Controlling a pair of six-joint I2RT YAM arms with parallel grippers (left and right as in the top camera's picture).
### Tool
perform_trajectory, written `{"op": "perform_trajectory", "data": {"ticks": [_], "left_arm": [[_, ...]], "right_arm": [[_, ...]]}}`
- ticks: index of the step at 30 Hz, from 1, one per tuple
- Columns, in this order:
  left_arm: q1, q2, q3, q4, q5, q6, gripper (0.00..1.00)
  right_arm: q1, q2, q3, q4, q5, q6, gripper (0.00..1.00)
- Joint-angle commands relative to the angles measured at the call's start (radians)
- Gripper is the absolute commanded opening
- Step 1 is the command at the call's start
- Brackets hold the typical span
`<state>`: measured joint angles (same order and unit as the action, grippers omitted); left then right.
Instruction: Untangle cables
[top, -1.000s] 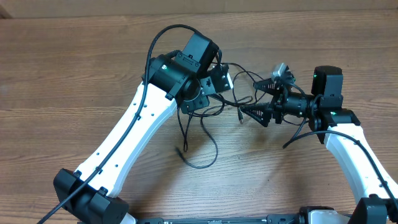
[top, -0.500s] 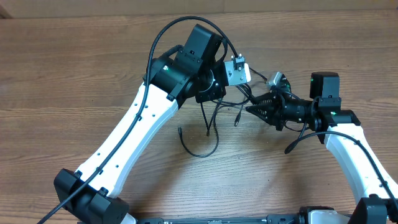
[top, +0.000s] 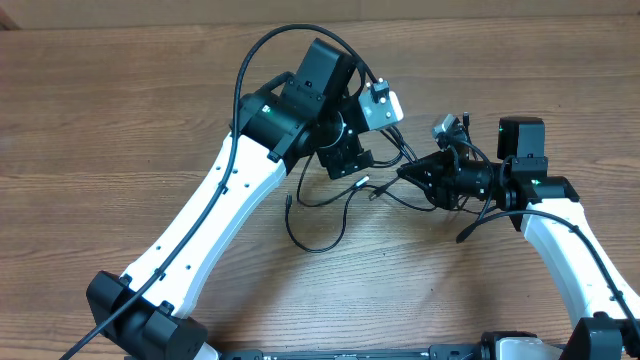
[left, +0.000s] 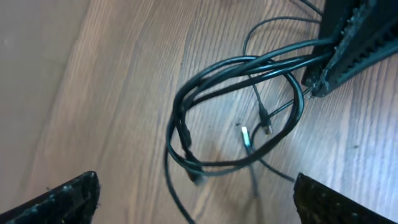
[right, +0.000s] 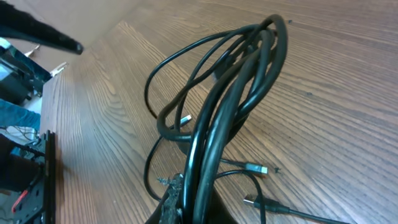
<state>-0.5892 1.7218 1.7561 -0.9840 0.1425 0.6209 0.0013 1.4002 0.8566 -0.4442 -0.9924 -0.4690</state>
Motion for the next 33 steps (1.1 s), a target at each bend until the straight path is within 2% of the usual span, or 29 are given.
{"op": "perform_trajectory", "data": {"ticks": [1, 5, 6, 7, 9, 11, 16, 21, 23, 24, 30, 33], "left_arm": [[-0.005, -0.016, 0.019, -0.032, -0.014, -0.195, 1.0], [0.003, -0.016, 0.019, -0.063, -0.072, -0.461, 1.0], [0.011, -0.016, 0.019, -0.072, -0.073, -0.565, 1.0], [0.015, -0.016, 0.019, -0.075, -0.069, -0.601, 1.0], [0.027, -0.016, 0.019, -0.097, -0.055, -0.806, 1.0], [0.028, -0.016, 0.019, -0.107, 0.007, -0.949, 0.99], [0.018, -0.015, 0.019, -0.104, 0.145, -1.108, 1.0], [-0.002, -0.009, 0.018, -0.085, 0.164, -1.236, 1.0], [-0.004, -0.001, 0.014, -0.085, 0.162, -1.305, 0.86], [-0.005, 0.002, 0.013, -0.086, 0.161, -1.337, 0.85], [-0.004, 0.032, 0.013, -0.086, 0.134, -1.55, 0.88], [-0.004, 0.039, 0.013, -0.09, 0.079, -1.632, 0.93]], "right_arm": [[-0.001, -0.001, 0.007, 0.012, -0.02, 0.028, 0.04], [-0.002, -0.001, 0.007, 0.034, -0.057, 0.036, 0.04], [-0.002, -0.001, 0.007, 0.057, -0.056, 0.076, 0.04], [-0.002, -0.001, 0.007, 0.067, -0.056, 0.089, 0.04], [-0.002, -0.001, 0.007, 0.127, -0.056, 0.167, 0.04], [-0.002, -0.001, 0.007, 0.174, -0.056, 0.217, 0.04], [-0.002, -0.001, 0.007, 0.204, -0.056, 0.238, 0.04], [-0.002, -0.001, 0.007, 0.232, -0.058, 0.295, 0.04], [-0.002, -0.001, 0.007, 0.261, -0.065, 0.328, 0.04], [-0.002, -0.001, 0.007, 0.278, -0.073, 0.344, 0.04], [-0.002, -0.001, 0.007, 0.328, -0.109, 0.394, 0.04], [-0.002, -0.001, 0.007, 0.327, -0.109, 0.394, 0.04]]}}
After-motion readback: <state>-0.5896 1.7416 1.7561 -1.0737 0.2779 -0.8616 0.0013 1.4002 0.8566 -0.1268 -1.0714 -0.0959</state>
